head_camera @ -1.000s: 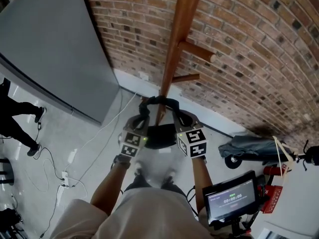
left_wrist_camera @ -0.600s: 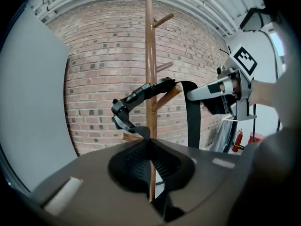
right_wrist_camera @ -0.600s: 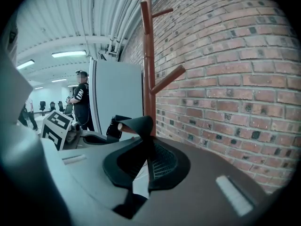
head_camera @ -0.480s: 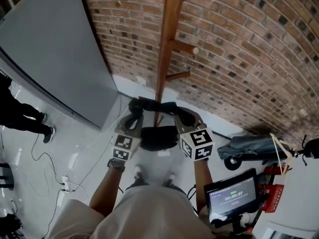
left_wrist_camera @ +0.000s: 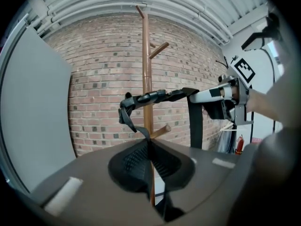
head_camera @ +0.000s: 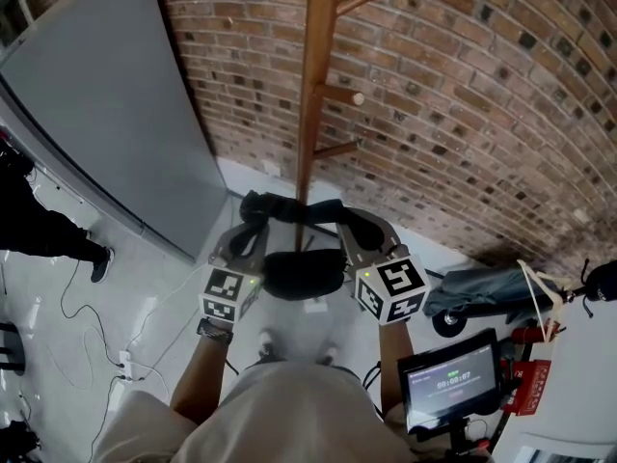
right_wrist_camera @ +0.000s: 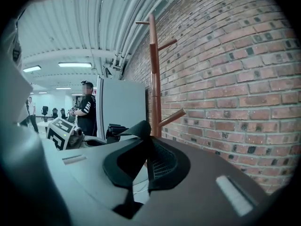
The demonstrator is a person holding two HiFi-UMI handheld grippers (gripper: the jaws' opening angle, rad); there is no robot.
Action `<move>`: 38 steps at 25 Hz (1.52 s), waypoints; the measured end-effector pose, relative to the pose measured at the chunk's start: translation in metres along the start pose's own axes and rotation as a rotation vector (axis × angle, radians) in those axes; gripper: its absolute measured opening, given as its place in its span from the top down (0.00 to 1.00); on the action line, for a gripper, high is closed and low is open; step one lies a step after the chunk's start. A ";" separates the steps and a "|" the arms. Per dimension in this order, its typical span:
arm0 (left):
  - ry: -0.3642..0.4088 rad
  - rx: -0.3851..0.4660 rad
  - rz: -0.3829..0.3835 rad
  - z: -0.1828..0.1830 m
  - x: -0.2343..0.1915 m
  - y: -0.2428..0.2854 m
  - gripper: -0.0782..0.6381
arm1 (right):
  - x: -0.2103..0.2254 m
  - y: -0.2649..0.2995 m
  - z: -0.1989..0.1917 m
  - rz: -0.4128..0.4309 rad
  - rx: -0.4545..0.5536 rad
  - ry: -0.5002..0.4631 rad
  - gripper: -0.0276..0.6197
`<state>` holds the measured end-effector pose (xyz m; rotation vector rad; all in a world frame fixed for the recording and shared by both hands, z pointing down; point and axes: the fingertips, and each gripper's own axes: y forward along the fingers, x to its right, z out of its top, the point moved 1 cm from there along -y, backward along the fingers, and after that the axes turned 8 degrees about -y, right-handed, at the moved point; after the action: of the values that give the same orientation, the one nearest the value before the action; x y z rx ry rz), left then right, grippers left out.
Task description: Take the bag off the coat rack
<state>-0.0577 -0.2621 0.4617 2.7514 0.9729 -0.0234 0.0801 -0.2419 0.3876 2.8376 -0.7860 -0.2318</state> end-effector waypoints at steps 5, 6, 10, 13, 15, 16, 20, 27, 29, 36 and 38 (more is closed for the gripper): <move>0.009 0.044 -0.009 0.021 0.005 -0.016 0.89 | -0.002 -0.016 0.021 -0.001 0.054 -0.005 0.95; 0.009 0.052 -0.009 0.025 0.006 -0.019 0.88 | -0.002 -0.020 0.025 -0.001 0.063 -0.007 0.95; 0.019 0.083 -0.010 0.041 0.007 -0.029 0.88 | -0.002 -0.030 0.035 -0.005 0.083 -0.012 0.95; 0.028 0.101 -0.011 0.053 0.009 -0.034 0.89 | -0.002 -0.036 0.041 -0.007 0.088 -0.016 0.95; 0.035 0.117 -0.014 0.061 0.011 -0.038 0.89 | -0.004 -0.040 0.045 -0.003 0.094 -0.020 0.95; 0.039 0.126 -0.016 0.065 0.013 -0.041 0.89 | -0.005 -0.042 0.048 -0.001 0.098 -0.022 0.95; 0.057 0.162 -0.020 0.082 0.019 -0.049 0.88 | -0.007 -0.050 0.058 0.006 0.119 -0.028 0.95; 0.095 0.226 -0.024 0.106 0.027 -0.062 0.89 | -0.008 -0.065 0.078 -0.012 0.173 -0.040 0.95; 0.102 0.238 -0.026 0.110 0.029 -0.065 0.89 | -0.009 -0.067 0.080 -0.014 0.175 -0.046 0.95; 0.108 0.252 -0.029 0.113 0.031 -0.069 0.88 | -0.008 -0.067 0.076 -0.026 0.149 -0.044 0.95; 0.107 0.249 -0.029 0.113 0.032 -0.069 0.88 | -0.007 -0.067 0.074 -0.030 0.141 -0.040 0.95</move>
<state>-0.0688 -0.2140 0.3351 2.9916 1.1057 -0.0015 0.0922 -0.1916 0.3021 2.9869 -0.7978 -0.2470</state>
